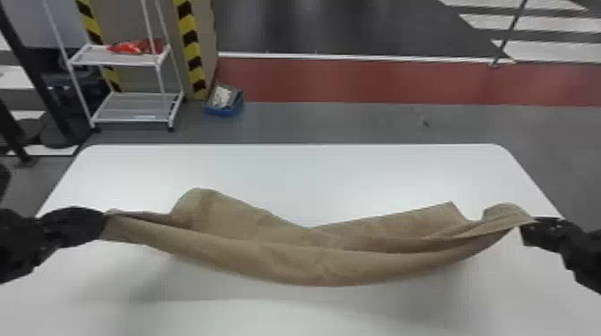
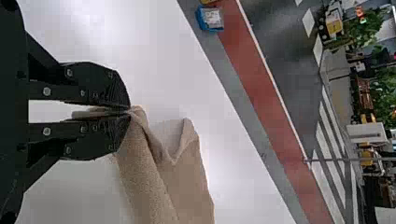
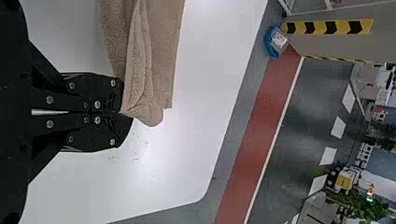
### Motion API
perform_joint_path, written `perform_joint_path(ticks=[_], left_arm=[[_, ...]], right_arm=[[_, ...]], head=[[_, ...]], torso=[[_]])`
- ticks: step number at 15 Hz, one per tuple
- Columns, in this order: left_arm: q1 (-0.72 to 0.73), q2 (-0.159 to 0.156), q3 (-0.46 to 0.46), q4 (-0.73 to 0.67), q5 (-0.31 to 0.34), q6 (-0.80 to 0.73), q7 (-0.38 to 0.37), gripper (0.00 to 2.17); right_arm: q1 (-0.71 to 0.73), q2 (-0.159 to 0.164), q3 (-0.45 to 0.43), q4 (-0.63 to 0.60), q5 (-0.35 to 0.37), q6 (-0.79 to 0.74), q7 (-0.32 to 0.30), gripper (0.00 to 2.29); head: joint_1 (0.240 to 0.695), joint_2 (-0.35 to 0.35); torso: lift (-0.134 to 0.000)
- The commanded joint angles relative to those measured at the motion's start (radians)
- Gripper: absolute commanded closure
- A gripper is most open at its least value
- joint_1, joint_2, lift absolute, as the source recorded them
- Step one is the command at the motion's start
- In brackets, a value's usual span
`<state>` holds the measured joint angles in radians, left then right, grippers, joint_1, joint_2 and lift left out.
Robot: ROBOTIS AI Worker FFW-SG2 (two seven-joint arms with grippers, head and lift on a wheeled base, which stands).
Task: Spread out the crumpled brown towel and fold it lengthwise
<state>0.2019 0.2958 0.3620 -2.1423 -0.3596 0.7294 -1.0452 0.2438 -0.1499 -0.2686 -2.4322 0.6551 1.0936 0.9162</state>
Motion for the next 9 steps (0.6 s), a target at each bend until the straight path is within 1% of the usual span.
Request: perform_joint_path(ticks=[1,3,4,5,6,7,9], left_arm=[[0.024,-0.006,0.031,-0.014,0.022,-0.003,0.010,0.00],[0.016,-0.012,0.044,-0.060,0.024,0.022,0.013,0.02],[0.004,-0.024,0.043,-0.076,0.024,0.040,0.013,0.02],[-0.018,-0.037,0.032,-0.088,0.004,0.043,0.013,0.03],[-0.035,-0.041,0.020,-0.088,-0.024,0.046,0.005,0.03],[-0.044,-0.043,0.012,-0.087,-0.050,0.052,-0.002,0.03],[-0.044,-0.035,0.023,-0.051,-0.053,0.052,-0.016,0.03]], right_arm=[[0.049,0.021,0.000,-0.005,0.000,-0.057,0.000,1.64],[0.071,0.032,0.005,-0.008,0.000,-0.076,0.000,1.64],[0.075,0.033,0.006,-0.008,0.000,-0.076,0.000,1.64],[0.078,0.035,0.009,-0.008,0.000,-0.076,0.000,1.64],[0.083,0.035,0.009,-0.008,0.000,-0.076,0.000,1.64],[0.089,0.035,0.006,-0.008,0.000,-0.082,0.001,1.64],[0.114,0.035,-0.007,-0.005,0.001,-0.171,0.033,1.64]], head=[[0.695,-0.023],[0.695,0.001],[0.695,0.008],[0.695,0.011],[0.695,0.012],[0.695,0.010],[0.695,0.005]], torso=[[-0.125],[-0.125],[-0.125],[-0.125],[-0.125],[-0.125],[-0.125]])
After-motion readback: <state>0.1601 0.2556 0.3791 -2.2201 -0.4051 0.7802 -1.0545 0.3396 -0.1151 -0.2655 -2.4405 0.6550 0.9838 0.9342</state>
